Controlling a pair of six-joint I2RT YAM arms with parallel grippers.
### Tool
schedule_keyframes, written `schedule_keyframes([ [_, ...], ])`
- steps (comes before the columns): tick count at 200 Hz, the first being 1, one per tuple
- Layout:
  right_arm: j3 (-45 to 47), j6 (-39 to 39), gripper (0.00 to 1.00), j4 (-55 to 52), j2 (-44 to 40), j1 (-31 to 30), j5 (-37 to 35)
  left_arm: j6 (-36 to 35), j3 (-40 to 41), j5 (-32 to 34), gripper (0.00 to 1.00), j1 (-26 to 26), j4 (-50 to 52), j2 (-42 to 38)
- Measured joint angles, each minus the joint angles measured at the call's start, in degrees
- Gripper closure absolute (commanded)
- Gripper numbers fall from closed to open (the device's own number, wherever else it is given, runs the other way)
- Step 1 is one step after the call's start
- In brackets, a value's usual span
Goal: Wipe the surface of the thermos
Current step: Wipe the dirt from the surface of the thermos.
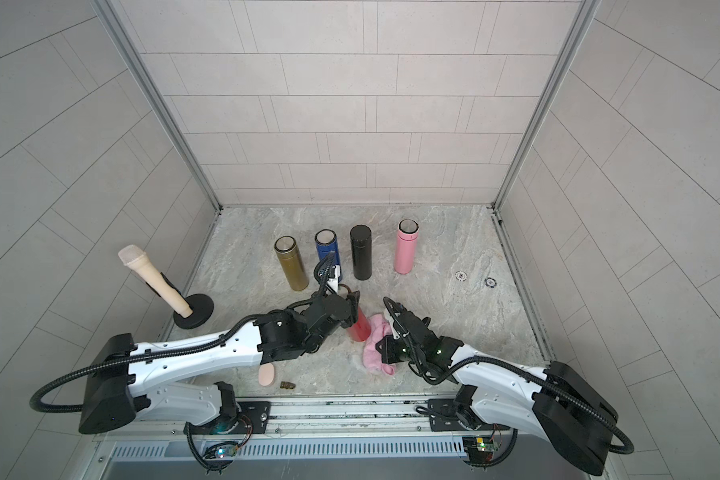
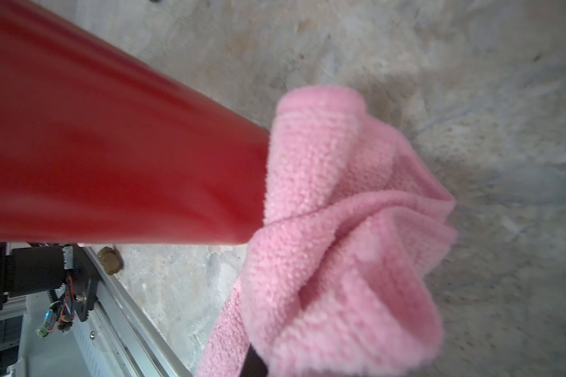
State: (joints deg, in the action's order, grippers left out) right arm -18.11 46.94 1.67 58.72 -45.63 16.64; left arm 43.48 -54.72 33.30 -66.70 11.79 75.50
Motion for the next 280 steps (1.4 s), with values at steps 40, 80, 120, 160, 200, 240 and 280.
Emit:
schedule_keyframes([
  [40, -6.3, -1.5, 1.0, -0.2, -6.4, -0.2, -0.2, 1.3, -1.4, 1.1, 1.0, 0.0, 1.8, 3.0],
  [80, -9.6, -1.2, 1.0, 5.8, -6.6, -0.7, 1.4, 3.2, -3.3, 2.2, 1.0, 0.0, 3.6, 5.2],
  [120, -4.4, 0.0, 1.0, 10.6, -1.0, -0.9, 0.4, 3.6, -4.0, 3.0, 1.0, 0.2, 4.6, 5.9],
  [160, -0.5, 0.1, 1.0, 11.1, 7.1, -1.0, -0.7, 4.0, -4.5, 2.5, 1.0, 0.0, 4.4, 5.9],
  [200, -2.8, -0.2, 1.0, 10.6, 1.2, -3.8, -2.3, 7.5, -5.1, 4.2, 1.0, 0.0, 6.1, 5.9],
  [240, -6.5, -0.4, 1.0, 11.7, -7.9, -4.7, -5.2, 9.8, -5.1, 3.6, 1.0, 0.0, 6.1, 6.1],
  [280, -6.5, -1.1, 1.0, 9.4, -3.8, -4.5, -6.0, 4.0, -5.1, 2.4, 1.0, 0.6, 5.6, 6.1],
])
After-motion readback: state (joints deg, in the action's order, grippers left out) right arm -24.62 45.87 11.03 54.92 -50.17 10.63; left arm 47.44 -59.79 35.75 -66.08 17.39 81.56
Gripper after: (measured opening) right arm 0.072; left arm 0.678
